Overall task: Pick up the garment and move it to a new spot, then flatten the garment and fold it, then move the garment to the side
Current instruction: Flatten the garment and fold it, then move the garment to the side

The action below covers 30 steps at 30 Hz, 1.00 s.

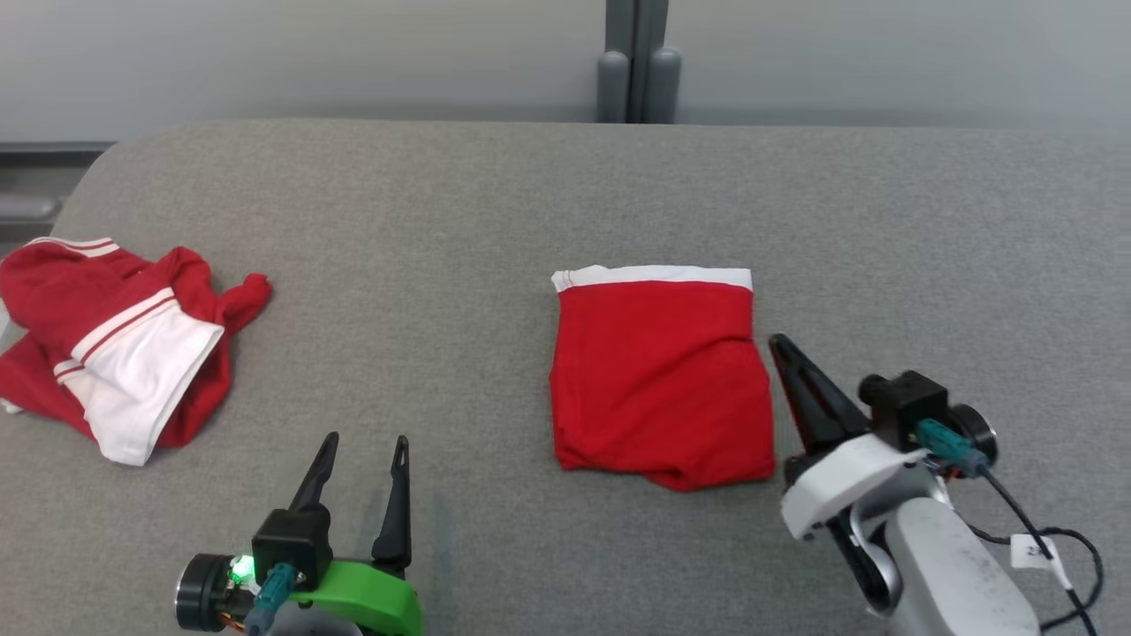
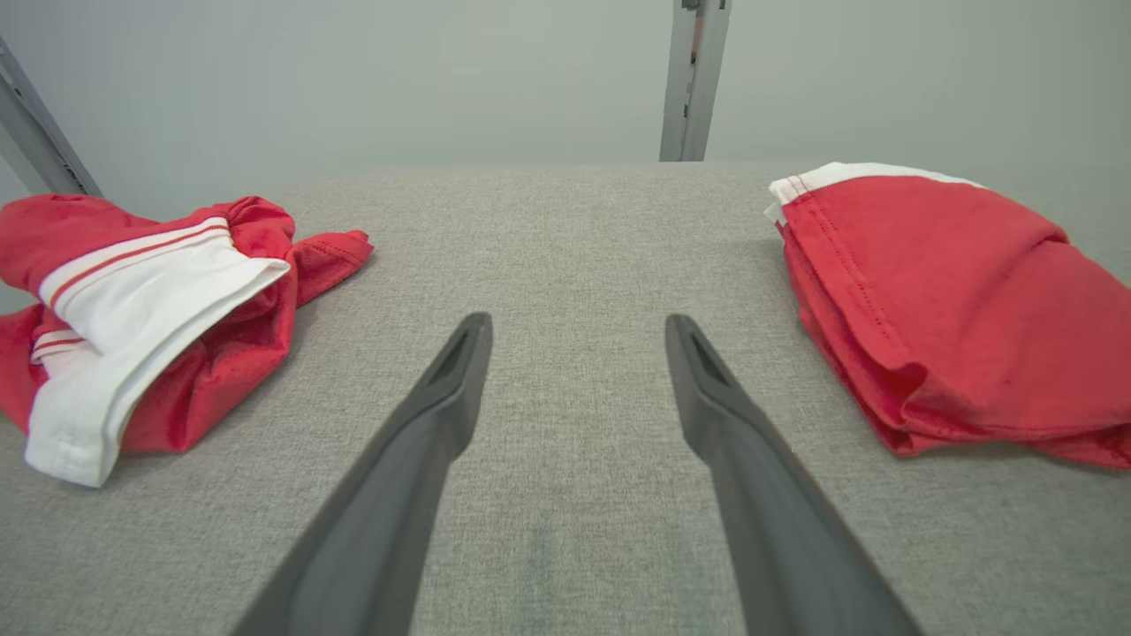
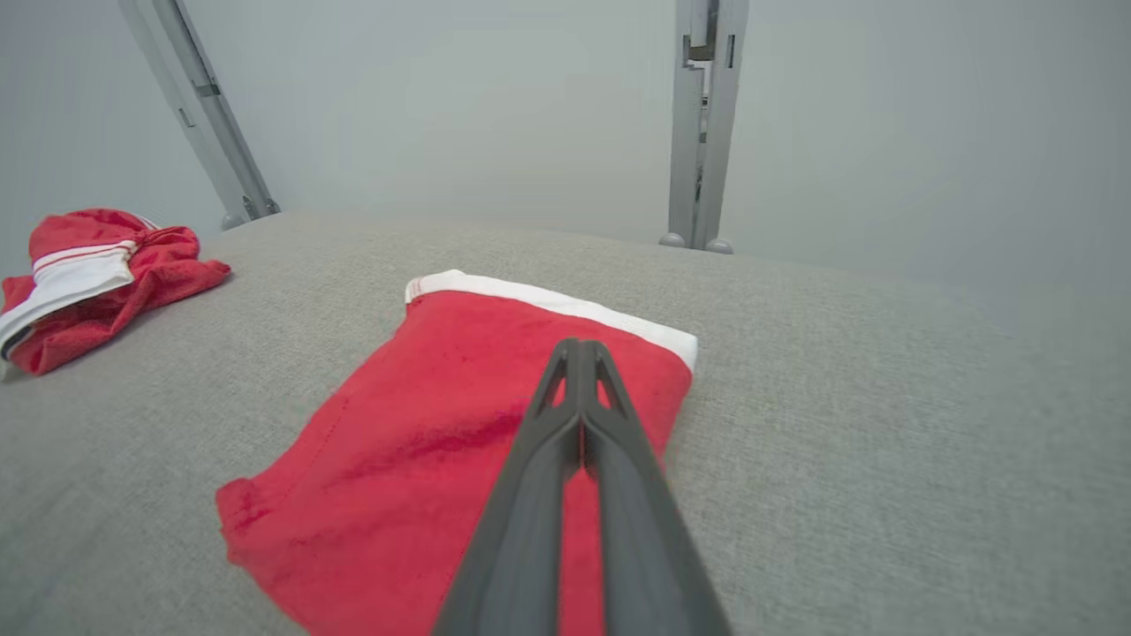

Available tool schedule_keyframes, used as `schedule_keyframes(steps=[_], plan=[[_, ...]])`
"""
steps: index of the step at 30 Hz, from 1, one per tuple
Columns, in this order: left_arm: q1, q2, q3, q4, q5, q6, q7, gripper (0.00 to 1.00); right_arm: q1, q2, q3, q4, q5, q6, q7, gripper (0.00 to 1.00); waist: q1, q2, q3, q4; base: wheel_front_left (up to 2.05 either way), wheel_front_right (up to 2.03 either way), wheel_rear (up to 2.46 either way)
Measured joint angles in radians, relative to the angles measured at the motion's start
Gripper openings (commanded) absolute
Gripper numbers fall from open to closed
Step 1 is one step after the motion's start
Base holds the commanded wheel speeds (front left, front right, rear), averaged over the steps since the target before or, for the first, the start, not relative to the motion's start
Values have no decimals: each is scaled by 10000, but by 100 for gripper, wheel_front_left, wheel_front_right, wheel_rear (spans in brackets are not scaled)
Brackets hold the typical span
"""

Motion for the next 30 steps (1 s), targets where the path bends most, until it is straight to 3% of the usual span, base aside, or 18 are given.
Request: schedule_keyframes(steps=[1, 3, 4, 5, 6, 21, 30], plan=[[28, 0, 31, -2, 40, 2, 0, 100, 198, -8, -353, -98, -52, 0, 0, 9, 0, 0, -58, -91, 0, 0, 0], [109, 0, 84, -8, 176, 2, 0, 100, 547, -10, -934, -209, -201, 0, 0, 33, 0, 0, -172, -265, 0, 0, 0], [141, 0, 104, 0, 224, 0, 0, 100, 698, -10, -1139, -234, -236, 0, 0, 55, 0, 0, -230, -342, 0, 0, 0], [170, 0, 125, 8, 276, 0, 0, 100, 816, -10, -1304, -244, -259, 0, 2, 95, 0, 0, -277, -403, 0, 0, 0], [217, 2, 151, 4, 370, 0, 0, 100, 950, -8, -1436, -244, -284, 0, 2, 100, 0, 0, -331, -474, 0, 0, 0], [1043, 0, 397, -339, 587, 25, 0, 100, 2095, -4, -1952, 94, -17, 0, 0, 100, 0, 0, -732, -867, 0, 0, 0], [453, 0, 29, -420, 339, -94, 0, 100, 966, -6, -1298, 648, 217, 0, 0, 100, 0, 0, -125, -606, 0, 0, 0]])
